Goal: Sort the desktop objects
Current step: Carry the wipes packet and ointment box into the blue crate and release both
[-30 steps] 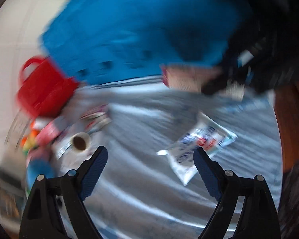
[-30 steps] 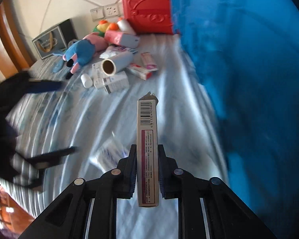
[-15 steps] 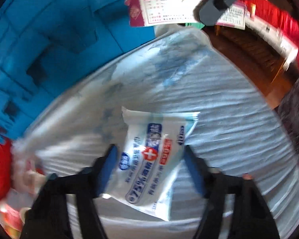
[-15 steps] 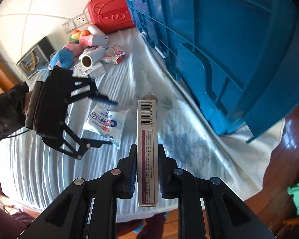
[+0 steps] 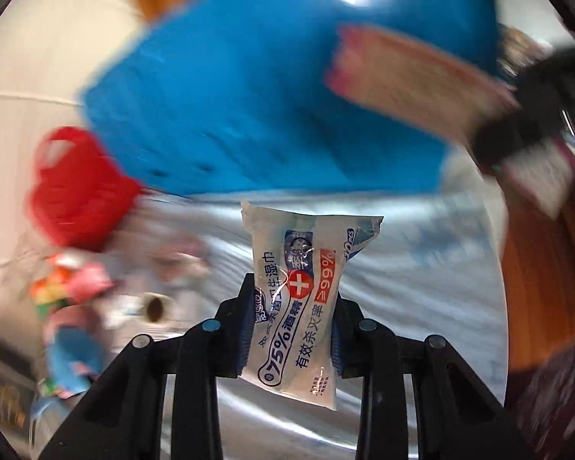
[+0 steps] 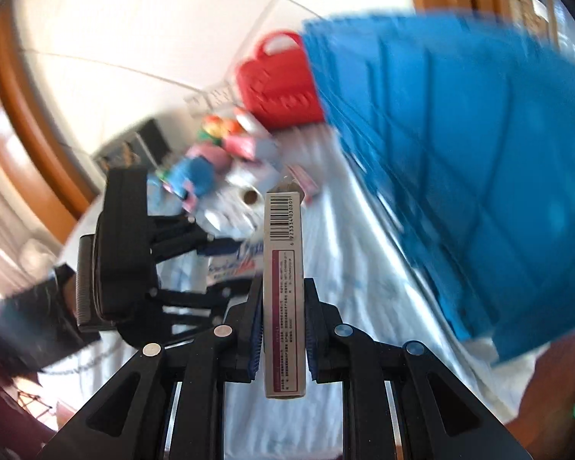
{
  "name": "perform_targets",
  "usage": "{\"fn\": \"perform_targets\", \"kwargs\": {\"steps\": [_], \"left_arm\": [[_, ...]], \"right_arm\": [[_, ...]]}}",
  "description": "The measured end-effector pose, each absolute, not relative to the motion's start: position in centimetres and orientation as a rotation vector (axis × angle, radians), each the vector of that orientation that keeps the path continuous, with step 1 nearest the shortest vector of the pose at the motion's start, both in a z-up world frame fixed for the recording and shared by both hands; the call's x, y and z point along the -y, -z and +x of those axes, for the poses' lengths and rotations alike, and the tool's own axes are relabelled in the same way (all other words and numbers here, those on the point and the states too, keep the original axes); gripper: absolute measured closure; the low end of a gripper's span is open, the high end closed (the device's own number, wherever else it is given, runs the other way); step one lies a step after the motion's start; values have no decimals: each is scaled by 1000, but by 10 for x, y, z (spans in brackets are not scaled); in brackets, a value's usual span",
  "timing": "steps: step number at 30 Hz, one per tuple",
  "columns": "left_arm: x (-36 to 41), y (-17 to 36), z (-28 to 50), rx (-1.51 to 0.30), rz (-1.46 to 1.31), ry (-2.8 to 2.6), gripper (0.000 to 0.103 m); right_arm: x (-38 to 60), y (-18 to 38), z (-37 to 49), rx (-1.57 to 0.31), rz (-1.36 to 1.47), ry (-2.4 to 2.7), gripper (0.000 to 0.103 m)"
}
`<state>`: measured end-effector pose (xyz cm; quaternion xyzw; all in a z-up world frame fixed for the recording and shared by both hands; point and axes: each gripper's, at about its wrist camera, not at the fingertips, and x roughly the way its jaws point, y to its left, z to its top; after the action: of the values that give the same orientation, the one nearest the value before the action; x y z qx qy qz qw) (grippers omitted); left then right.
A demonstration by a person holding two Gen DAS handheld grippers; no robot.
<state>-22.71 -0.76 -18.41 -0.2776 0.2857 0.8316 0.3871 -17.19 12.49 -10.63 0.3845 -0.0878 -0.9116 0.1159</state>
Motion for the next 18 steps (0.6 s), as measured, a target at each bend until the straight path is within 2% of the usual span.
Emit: {"fn": "perform_targets", "kwargs": {"steps": [4,9,13,18], "left_arm": [[12,115,-234,-684,-608,-2331,71],[-18,35,-239,-604,-486,-2490,71],[-72,-9,-249,-594,-402,-2564,71],[-153,-41,-272,-581,-393,-2628,71]], "right_arm": [[-124,50,-169,205,953,2690,85],[-151,-28,-160,137,752,2773,85],[-196,-76,-161,76,646,2871,85],[-266,-99,-180,75,653,2971,85]]}}
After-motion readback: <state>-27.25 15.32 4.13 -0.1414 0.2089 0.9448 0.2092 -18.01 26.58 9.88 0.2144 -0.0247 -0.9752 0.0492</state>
